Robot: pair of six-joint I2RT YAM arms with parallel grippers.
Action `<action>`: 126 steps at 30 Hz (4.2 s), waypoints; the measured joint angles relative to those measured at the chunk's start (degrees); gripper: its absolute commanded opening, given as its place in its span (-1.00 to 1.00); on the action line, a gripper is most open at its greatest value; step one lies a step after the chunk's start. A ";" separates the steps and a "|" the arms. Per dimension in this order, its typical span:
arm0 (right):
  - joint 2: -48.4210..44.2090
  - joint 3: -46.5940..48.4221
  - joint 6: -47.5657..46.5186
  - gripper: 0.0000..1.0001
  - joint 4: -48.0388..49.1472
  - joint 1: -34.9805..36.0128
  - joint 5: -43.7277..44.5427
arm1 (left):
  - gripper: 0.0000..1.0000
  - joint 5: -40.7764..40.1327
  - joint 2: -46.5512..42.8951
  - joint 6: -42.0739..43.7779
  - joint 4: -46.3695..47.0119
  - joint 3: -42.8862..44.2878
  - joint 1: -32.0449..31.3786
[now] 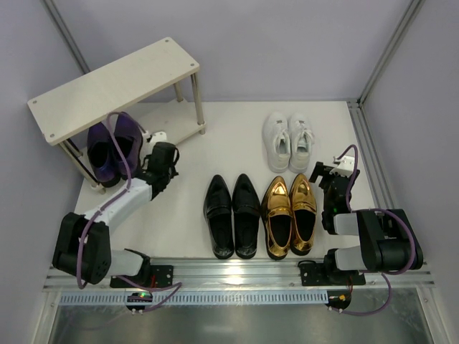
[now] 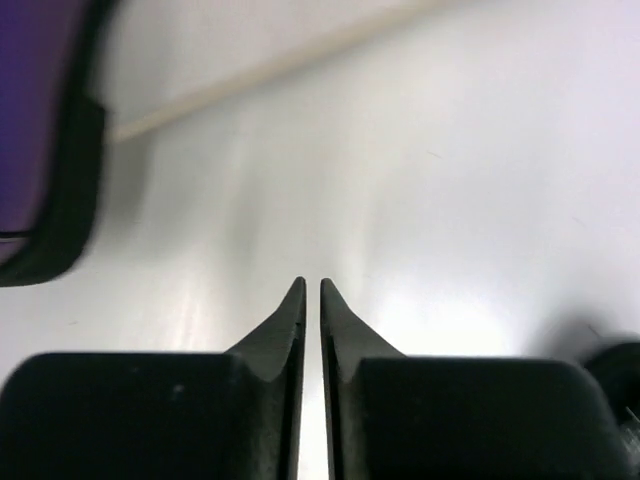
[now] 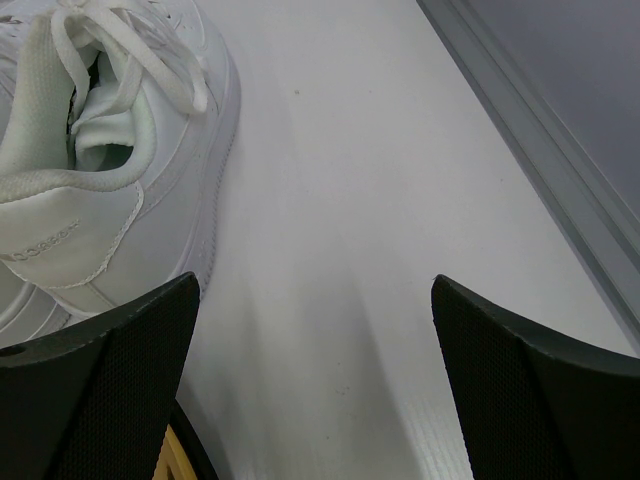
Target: Place and organize the shoes onto the shoe shelf
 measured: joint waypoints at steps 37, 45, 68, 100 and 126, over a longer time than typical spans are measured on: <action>0.00 0.00 0.00 0.95 0.00 0.00 0.00 | 0.99 -28.17 21.20 -54.10 -36.94 21.59 -67.98; 0.00 0.00 0.00 0.95 0.00 0.00 0.00 | 0.88 -29.03 19.67 -54.31 -34.25 17.81 -67.71; 0.00 0.00 0.00 0.95 0.00 0.00 0.00 | -1.00 -28.35 22.14 -55.08 -38.53 18.12 -63.73; 0.00 0.00 0.00 0.95 0.02 0.00 0.00 | -1.00 -28.70 7.30 -1.38 2.84 9.14 -19.89; 0.00 0.00 0.00 0.95 0.00 0.00 0.00 | -0.99 -25.40 32.50 10.49 19.12 33.53 -7.52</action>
